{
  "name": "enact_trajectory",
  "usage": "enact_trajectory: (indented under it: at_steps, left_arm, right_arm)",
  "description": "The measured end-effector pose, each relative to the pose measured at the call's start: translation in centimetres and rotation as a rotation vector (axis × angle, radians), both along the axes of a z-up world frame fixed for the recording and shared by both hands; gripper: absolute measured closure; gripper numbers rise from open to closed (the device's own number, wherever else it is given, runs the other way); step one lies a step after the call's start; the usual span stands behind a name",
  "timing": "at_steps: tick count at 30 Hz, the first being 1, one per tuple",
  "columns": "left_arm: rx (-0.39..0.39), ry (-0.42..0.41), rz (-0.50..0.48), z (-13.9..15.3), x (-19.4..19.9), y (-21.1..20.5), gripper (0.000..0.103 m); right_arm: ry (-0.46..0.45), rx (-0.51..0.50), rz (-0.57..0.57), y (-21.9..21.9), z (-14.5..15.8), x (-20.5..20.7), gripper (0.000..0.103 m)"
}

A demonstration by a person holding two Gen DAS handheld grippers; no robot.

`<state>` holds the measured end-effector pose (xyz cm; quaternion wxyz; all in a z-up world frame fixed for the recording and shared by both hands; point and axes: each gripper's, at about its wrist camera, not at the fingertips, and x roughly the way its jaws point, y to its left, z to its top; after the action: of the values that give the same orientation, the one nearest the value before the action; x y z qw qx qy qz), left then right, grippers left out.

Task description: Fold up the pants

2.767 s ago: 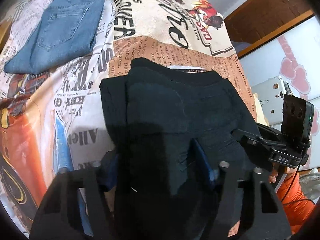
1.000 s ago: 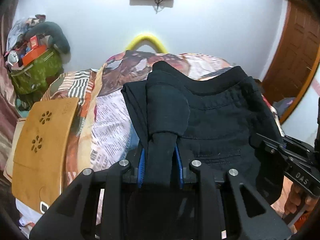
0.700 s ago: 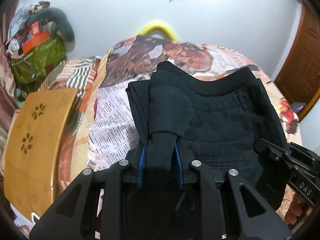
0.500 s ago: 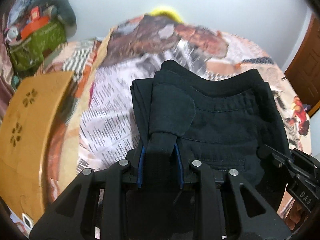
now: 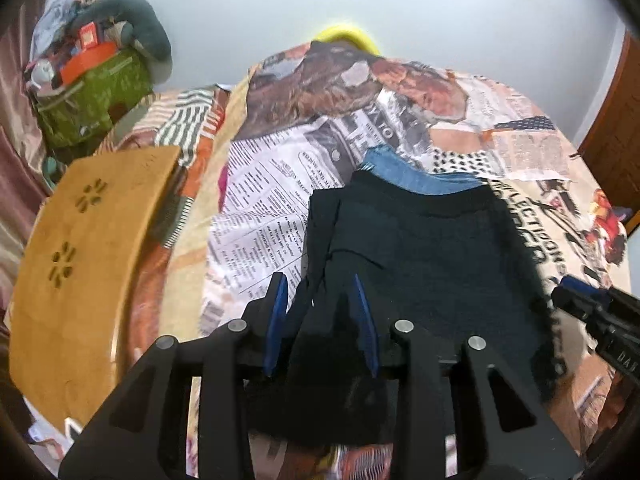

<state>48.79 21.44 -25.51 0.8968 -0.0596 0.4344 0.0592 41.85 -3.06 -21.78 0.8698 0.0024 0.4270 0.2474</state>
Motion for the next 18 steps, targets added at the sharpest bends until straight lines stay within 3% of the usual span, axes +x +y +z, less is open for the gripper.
enact_trajectory:
  at_steps: [8, 15, 18]
  left_arm:
    - [-0.002, -0.131, -0.047, 8.8, -8.0, -2.4, 0.069]
    - [0.076, -0.355, -0.058, 17.5, -18.6, -5.9, 0.069]
    - [0.096, -0.423, -0.061, 19.9, -22.6, -7.4, 0.069]
  right_arm:
    - [-0.163, 0.078, 0.013, -2.9, 8.5, -7.0, 0.076]
    - [-0.351, 0.13, 0.058, -3.6, 15.8, -14.9, 0.076]
    - [-0.444, 0.148, 0.08, -4.2, 18.5, -19.2, 0.076]
